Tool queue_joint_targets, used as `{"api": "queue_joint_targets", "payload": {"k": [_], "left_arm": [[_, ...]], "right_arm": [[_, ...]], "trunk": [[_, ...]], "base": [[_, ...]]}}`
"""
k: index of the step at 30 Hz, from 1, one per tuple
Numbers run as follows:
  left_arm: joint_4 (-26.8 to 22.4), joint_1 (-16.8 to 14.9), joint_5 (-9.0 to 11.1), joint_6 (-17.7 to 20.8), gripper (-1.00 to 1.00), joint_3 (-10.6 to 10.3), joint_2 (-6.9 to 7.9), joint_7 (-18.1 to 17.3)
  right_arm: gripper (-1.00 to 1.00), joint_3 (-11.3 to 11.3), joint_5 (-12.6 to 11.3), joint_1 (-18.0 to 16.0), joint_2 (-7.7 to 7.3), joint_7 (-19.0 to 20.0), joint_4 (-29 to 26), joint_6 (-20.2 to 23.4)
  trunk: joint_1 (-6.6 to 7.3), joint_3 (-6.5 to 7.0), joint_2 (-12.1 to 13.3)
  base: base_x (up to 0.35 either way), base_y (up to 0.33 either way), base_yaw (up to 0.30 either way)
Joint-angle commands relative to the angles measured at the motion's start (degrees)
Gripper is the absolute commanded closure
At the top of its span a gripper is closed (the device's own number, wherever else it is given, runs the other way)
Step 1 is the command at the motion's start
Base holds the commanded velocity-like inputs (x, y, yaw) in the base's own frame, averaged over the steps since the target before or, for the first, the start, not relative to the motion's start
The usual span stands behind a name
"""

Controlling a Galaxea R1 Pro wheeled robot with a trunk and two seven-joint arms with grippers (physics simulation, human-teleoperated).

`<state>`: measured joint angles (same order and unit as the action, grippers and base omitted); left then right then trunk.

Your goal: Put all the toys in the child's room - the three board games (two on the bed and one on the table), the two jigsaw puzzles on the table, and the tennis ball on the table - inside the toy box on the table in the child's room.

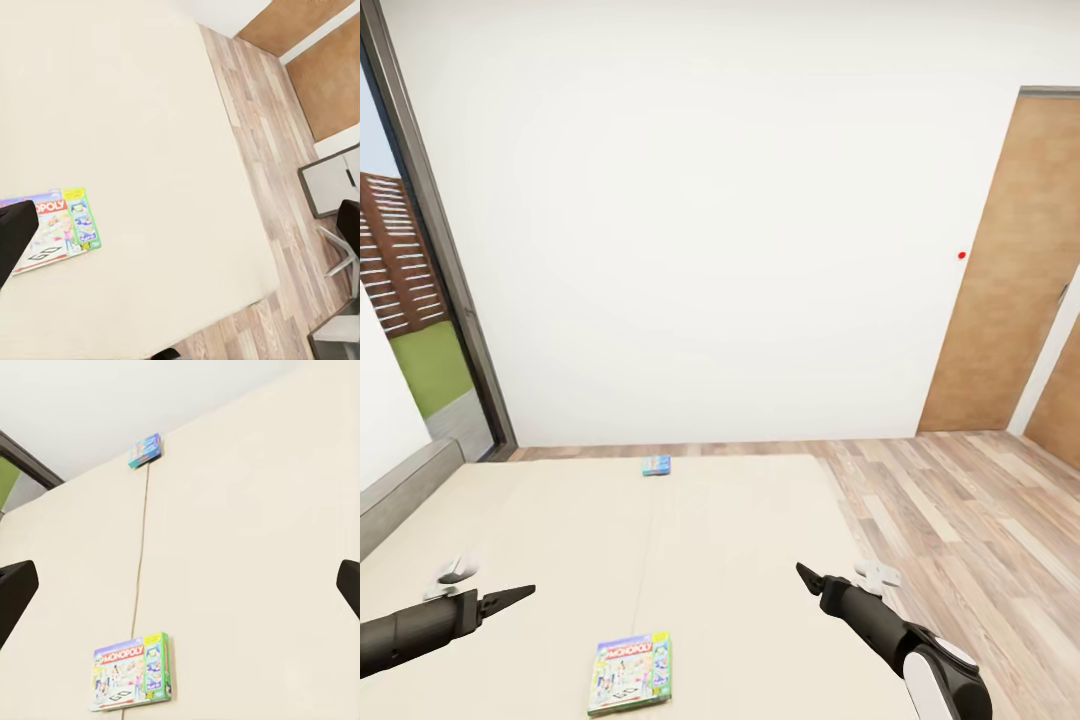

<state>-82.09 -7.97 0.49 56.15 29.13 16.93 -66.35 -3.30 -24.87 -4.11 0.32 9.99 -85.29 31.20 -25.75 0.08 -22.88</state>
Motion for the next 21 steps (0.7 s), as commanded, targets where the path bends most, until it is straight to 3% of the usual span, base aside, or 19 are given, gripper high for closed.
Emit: {"api": "queue_joint_targets", "payload": {"k": [1, 21], "left_arm": [[0.0, -0.03, 0.04, 0.54, -1.0, 0.05, -0.03, -0.19], [0.0, -0.03, 0.07, 0.59, -1.0, 0.05, -0.1, -0.19]], "right_arm": [[-1.0, -0.13, -0.18, -0.02, 0.03, 0.2, -0.03, 0.35], [-1.0, -0.13, -0.18, -0.02, 0.03, 0.17, 0.01, 0.35]], "trunk": [[-0.04, -0.02, -0.04], [-0.04, -0.02, -0.04]], "base": [[0.11, 0.0, 0.0], [0.054, -0.019, 0.0]]}}
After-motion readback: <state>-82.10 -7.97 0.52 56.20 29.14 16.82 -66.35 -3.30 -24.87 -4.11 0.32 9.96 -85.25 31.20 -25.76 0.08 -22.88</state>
